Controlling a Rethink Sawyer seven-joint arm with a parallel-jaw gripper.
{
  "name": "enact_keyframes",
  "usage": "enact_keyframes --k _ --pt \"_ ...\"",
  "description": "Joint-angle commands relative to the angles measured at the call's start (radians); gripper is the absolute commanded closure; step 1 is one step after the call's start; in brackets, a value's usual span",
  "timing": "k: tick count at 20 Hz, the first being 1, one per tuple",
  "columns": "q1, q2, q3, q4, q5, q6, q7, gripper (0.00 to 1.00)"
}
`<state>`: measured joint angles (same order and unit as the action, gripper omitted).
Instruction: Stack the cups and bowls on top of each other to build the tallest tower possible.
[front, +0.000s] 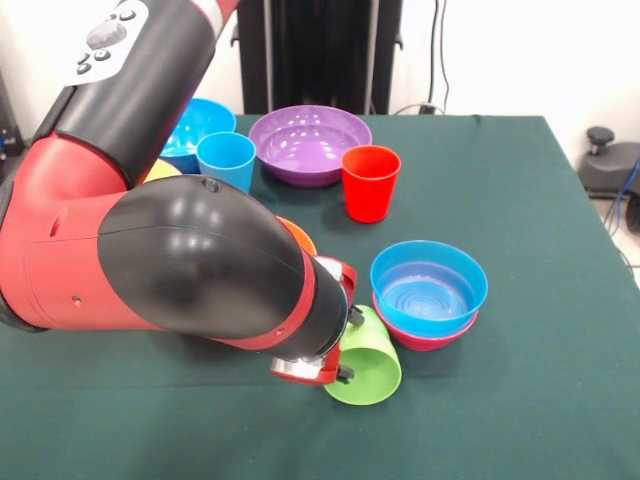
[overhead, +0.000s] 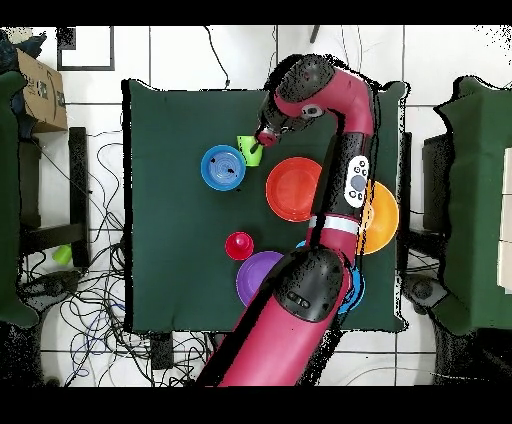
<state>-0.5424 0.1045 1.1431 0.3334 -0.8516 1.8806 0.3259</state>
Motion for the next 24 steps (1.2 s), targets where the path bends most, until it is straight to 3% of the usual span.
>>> enact_keyframes --k 1,19,24 --pt "0.007 -0.004 -0.042 0.025 -0.094 0.167 -0.202 0.0" --pt "-0.006 -0.007 -0.085 0.075 -0.069 0.191 -0.226 0.0" --pt "-0.02 -0.03 -0.125 0.154 0.002 0.164 -0.15 0.0"
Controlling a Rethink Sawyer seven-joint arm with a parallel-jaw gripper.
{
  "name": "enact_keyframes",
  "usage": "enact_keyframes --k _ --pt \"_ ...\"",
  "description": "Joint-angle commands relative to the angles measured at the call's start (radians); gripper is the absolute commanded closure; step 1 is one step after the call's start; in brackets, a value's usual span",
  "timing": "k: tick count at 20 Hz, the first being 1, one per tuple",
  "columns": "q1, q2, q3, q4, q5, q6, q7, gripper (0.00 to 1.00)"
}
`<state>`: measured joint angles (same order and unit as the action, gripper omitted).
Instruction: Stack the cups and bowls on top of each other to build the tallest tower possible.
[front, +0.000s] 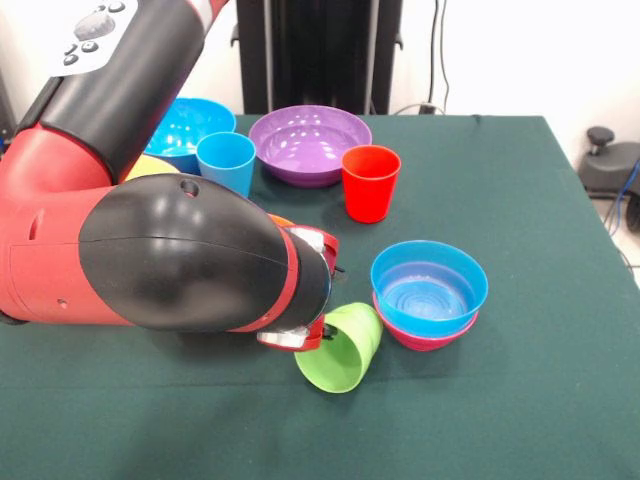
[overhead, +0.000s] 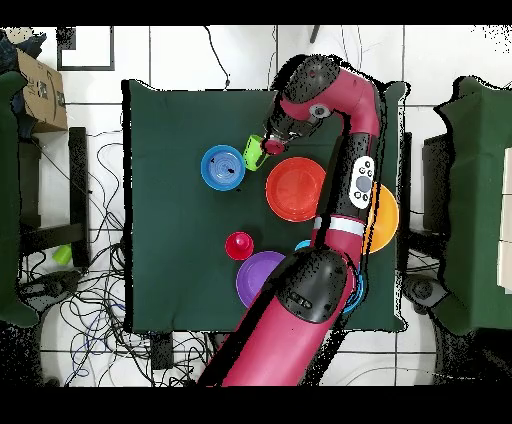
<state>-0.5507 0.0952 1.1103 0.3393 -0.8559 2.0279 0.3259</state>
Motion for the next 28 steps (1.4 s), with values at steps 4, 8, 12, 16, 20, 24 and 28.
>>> enact_keyframes --k 4,8,12,16,20,24,28 --pt "-0.028 -0.03 -0.133 0.216 0.044 -0.046 -0.094 0.0" --pt "-0.044 -0.042 -0.17 0.277 0.082 -0.088 -0.054 0.0" --pt "-0.047 -0.034 -0.181 0.297 0.099 -0.135 -0.041 0.0" --pt "-0.047 -0.04 -0.194 0.302 0.104 -0.185 -0.033 0.0" --pt "-0.062 -0.111 -0.223 0.391 0.132 -0.264 0.033 0.0" --pt "-0.083 -0.211 -0.247 0.507 0.188 -0.287 0.14 0.0" --pt "-0.108 -0.274 -0.277 0.62 0.257 -0.364 0.276 0.0"
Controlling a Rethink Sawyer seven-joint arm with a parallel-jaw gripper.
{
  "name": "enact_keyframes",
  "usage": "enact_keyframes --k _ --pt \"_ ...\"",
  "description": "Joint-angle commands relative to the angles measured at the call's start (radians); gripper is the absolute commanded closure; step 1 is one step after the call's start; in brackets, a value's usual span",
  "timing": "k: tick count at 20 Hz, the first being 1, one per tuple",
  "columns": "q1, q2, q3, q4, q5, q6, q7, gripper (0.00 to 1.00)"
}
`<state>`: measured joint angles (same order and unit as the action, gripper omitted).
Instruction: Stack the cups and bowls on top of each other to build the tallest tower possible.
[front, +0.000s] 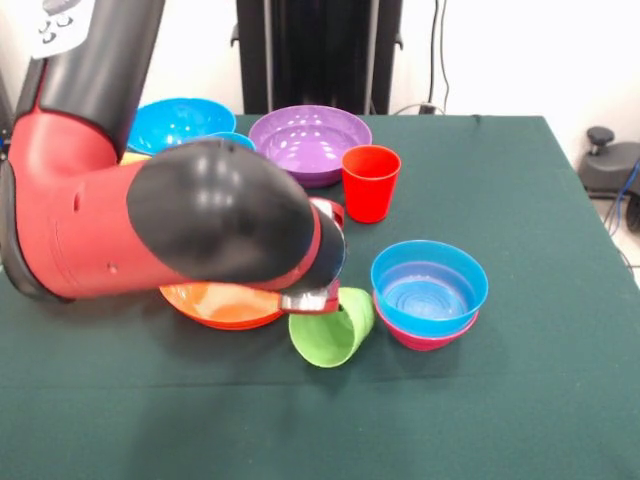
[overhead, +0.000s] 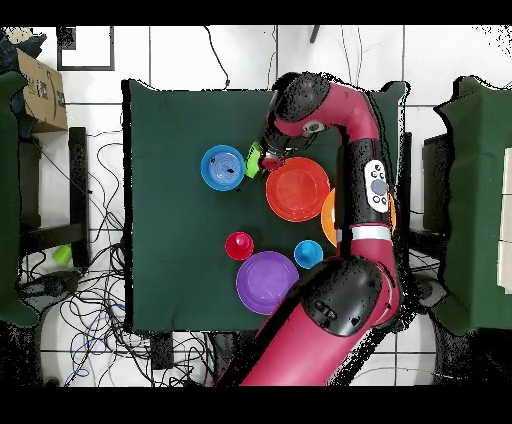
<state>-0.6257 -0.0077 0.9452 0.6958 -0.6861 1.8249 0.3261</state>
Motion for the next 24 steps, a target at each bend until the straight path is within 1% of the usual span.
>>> enact_keyframes --k 1,3,4,5,6,7,8,10,11,12,14,19,24 --pt "-0.035 -0.178 -0.121 0.28 0.095 -0.179 0.292 0.0" --pt "-0.043 -0.193 -0.142 0.315 0.115 -0.213 0.337 0.0" --pt "-0.054 -0.216 -0.154 0.358 0.141 -0.238 0.398 0.0" --pt "-0.059 -0.232 -0.164 0.384 0.158 -0.252 0.434 0.0" --pt "-0.067 -0.256 -0.177 0.418 0.174 -0.288 0.497 0.0" --pt "-0.068 -0.267 -0.187 0.429 0.184 -0.307 0.52 0.0" --pt "-0.067 -0.286 -0.206 0.436 0.186 -0.351 0.566 0.0" --pt "-0.064 -0.316 -0.238 0.451 0.187 -0.419 0.622 0.0" --pt "-0.064 -0.32 -0.246 0.455 0.192 -0.435 0.627 0.0" --pt "-0.063 -0.321 -0.256 0.461 0.191 -0.479 0.644 0.0" --pt "-0.054 -0.316 -0.271 0.452 0.185 -0.527 0.662 0.0" --pt "-0.04 -0.325 -0.298 0.469 0.205 -0.525 0.696 0.0" --pt "-0.035 -0.336 -0.323 0.511 0.191 -0.589 0.738 0.0"
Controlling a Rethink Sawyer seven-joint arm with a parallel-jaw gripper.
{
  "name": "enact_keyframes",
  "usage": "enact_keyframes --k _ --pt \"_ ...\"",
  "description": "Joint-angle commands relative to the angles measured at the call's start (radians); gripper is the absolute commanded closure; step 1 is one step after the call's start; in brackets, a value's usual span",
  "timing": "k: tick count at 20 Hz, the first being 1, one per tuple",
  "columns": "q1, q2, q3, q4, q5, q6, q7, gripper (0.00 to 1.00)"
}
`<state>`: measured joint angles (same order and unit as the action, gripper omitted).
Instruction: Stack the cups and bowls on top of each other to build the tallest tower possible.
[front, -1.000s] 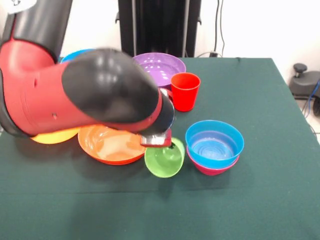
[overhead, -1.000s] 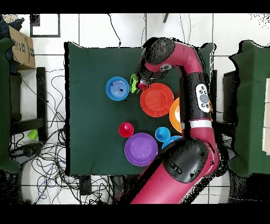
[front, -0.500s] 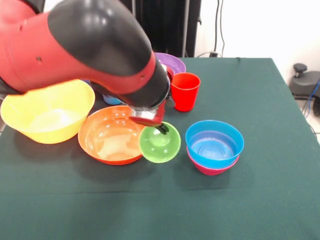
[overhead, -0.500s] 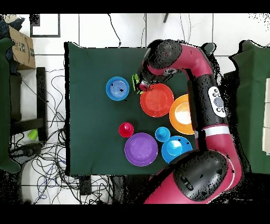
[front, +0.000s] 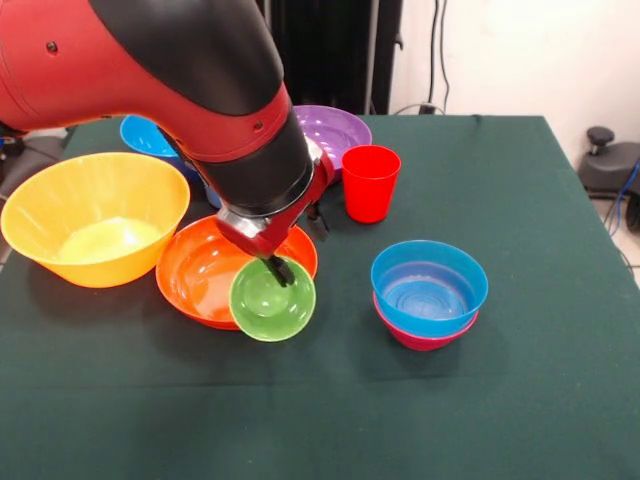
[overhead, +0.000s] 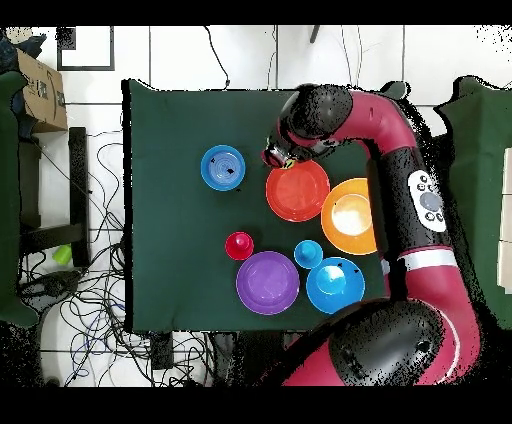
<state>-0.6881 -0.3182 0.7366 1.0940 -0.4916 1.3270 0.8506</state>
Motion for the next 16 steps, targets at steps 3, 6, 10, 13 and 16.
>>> enact_keyframes --k 3,6,10,13,16 --pt "0.026 -0.012 -0.114 0.117 -0.009 -0.116 0.205 0.0" --pt "0.032 0.0 -0.123 0.11 -0.025 -0.156 0.209 0.0" --pt "0.049 -0.01 -0.15 0.101 -0.033 -0.213 0.258 0.0" --pt "0.056 0.001 -0.158 0.088 -0.015 -0.242 0.244 1.0" --pt "0.061 -0.003 -0.166 0.089 -0.023 -0.25 0.24 1.0"
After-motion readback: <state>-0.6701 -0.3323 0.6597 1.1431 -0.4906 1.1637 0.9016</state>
